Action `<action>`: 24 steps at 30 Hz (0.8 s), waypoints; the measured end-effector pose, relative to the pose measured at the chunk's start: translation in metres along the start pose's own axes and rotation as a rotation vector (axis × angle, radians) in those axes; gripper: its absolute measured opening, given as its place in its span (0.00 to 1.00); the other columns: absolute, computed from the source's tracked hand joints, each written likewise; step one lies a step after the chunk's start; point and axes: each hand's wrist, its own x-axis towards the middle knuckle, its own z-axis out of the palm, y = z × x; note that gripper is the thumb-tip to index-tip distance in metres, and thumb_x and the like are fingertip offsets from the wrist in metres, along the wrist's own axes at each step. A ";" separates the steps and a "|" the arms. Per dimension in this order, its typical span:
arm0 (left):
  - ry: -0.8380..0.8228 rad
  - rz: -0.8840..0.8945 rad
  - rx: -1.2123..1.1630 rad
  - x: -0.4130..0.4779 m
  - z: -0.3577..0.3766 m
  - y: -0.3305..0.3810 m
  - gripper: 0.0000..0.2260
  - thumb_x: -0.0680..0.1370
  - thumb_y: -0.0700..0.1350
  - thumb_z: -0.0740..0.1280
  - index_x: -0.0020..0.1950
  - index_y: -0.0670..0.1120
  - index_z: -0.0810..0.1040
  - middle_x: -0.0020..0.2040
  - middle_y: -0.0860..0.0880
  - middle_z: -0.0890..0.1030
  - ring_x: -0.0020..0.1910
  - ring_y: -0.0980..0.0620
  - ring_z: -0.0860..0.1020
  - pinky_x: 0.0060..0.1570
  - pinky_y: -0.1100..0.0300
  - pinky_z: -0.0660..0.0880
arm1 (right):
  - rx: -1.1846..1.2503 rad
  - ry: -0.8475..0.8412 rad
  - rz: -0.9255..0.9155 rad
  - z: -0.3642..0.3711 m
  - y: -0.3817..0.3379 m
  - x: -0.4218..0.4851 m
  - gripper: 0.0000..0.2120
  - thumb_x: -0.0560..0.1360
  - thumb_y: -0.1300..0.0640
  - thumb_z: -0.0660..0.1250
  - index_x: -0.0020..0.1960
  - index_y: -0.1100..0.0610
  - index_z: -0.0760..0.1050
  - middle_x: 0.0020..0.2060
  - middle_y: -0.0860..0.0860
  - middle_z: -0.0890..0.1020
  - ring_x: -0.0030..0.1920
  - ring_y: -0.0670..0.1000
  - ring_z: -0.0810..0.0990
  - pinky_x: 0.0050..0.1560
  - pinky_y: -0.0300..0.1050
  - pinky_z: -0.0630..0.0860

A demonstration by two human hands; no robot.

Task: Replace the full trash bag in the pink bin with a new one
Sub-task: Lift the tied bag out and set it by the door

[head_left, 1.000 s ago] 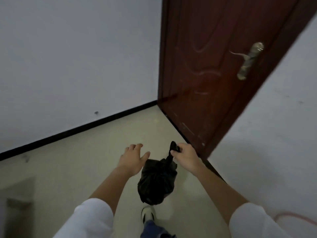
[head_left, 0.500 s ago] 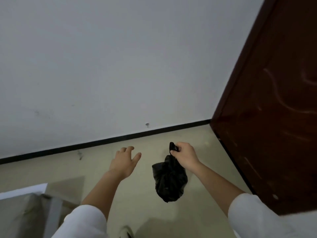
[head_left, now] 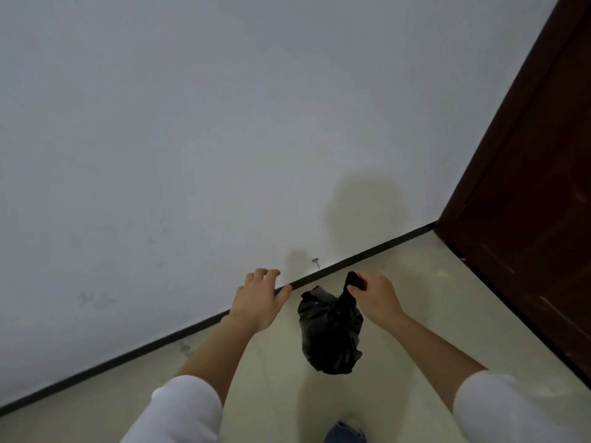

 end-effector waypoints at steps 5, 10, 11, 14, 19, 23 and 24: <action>-0.015 0.120 0.127 0.085 -0.008 -0.031 0.25 0.79 0.60 0.53 0.73 0.48 0.61 0.74 0.47 0.64 0.73 0.47 0.60 0.68 0.51 0.64 | 0.096 -0.034 0.061 0.045 -0.020 0.067 0.18 0.74 0.61 0.65 0.29 0.49 0.65 0.28 0.45 0.71 0.31 0.45 0.71 0.28 0.32 0.64; 0.021 0.180 0.206 0.158 -0.010 -0.066 0.36 0.73 0.68 0.41 0.73 0.49 0.62 0.76 0.45 0.61 0.75 0.46 0.57 0.70 0.50 0.60 | 0.163 -0.102 0.181 0.099 -0.013 0.128 0.18 0.74 0.60 0.66 0.28 0.50 0.65 0.27 0.45 0.71 0.30 0.43 0.70 0.29 0.31 0.64; 0.022 0.197 0.222 0.173 -0.009 -0.073 0.37 0.72 0.68 0.40 0.73 0.48 0.63 0.76 0.45 0.61 0.76 0.46 0.57 0.71 0.50 0.59 | 0.177 -0.108 0.209 0.110 -0.008 0.140 0.17 0.74 0.60 0.66 0.29 0.51 0.65 0.28 0.46 0.71 0.30 0.42 0.70 0.29 0.32 0.64; 0.062 0.313 0.317 0.220 0.004 -0.097 0.33 0.75 0.63 0.44 0.71 0.46 0.67 0.76 0.42 0.61 0.76 0.43 0.58 0.72 0.49 0.57 | 0.196 -0.124 0.270 0.142 0.011 0.175 0.14 0.74 0.59 0.66 0.32 0.51 0.68 0.32 0.47 0.74 0.33 0.43 0.72 0.32 0.34 0.66; 0.210 0.686 0.612 0.309 0.034 -0.142 0.26 0.78 0.59 0.52 0.70 0.46 0.70 0.76 0.41 0.61 0.76 0.44 0.52 0.74 0.48 0.49 | 0.191 -0.095 0.374 0.203 0.058 0.232 0.07 0.74 0.60 0.65 0.45 0.65 0.76 0.40 0.59 0.81 0.39 0.54 0.79 0.38 0.43 0.72; 0.333 0.726 0.791 0.362 0.064 -0.166 0.28 0.79 0.58 0.49 0.77 0.47 0.54 0.78 0.42 0.49 0.77 0.45 0.44 0.75 0.48 0.41 | 0.150 -0.112 0.418 0.242 0.098 0.268 0.06 0.75 0.59 0.64 0.46 0.63 0.74 0.40 0.54 0.77 0.39 0.52 0.74 0.33 0.35 0.65; 0.362 0.683 0.834 0.370 0.073 -0.173 0.29 0.79 0.58 0.48 0.78 0.47 0.50 0.79 0.43 0.47 0.78 0.46 0.43 0.75 0.48 0.40 | 0.154 -0.107 0.439 0.250 0.107 0.276 0.05 0.75 0.60 0.63 0.44 0.62 0.73 0.39 0.53 0.76 0.39 0.51 0.74 0.32 0.34 0.64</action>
